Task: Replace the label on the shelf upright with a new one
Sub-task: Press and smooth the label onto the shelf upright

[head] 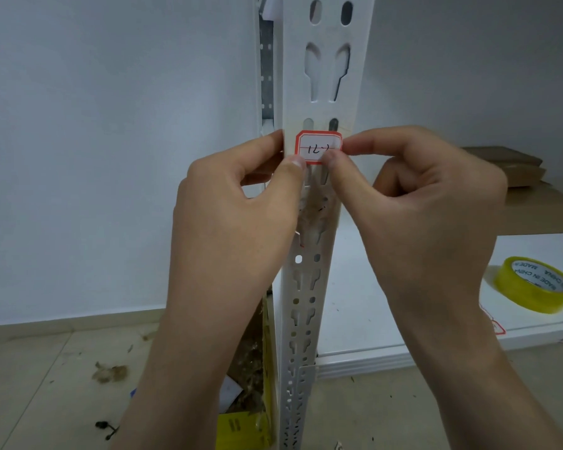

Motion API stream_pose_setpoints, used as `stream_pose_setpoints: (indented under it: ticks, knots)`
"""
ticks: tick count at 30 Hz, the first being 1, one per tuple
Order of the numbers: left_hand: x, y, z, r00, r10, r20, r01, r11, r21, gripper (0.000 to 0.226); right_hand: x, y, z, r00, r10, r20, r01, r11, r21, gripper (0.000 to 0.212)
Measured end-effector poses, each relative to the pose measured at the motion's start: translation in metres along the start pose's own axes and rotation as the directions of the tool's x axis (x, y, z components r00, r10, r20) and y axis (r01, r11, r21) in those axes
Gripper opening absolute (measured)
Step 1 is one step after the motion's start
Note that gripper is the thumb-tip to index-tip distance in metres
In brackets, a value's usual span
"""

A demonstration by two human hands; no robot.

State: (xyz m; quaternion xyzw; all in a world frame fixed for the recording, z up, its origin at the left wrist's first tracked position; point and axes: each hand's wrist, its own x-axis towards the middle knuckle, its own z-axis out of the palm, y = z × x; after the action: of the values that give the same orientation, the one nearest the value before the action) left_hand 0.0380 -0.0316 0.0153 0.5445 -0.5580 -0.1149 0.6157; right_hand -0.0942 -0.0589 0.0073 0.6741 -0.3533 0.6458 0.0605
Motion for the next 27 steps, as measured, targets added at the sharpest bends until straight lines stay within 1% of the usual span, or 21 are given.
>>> stream_pose_setpoints:
  ticks: [4, 27]
  knots:
    - [-0.0002, 0.0000, -0.0003, 1.000, -0.003, 0.005, 0.003, 1.000, 0.005, 0.029, 0.0002, -0.0010, 0.0016, 1.000, 0.004, -0.014, -0.004, 1.000, -0.010, 0.009]
    - [0.0011, 0.0015, -0.0006, 1.000, -0.010, -0.015, 0.010, 1.000, -0.003, 0.031, -0.0016, -0.0049, 0.0042, 1.000, -0.005, -0.004, 0.005, 1.000, 0.023, 0.011]
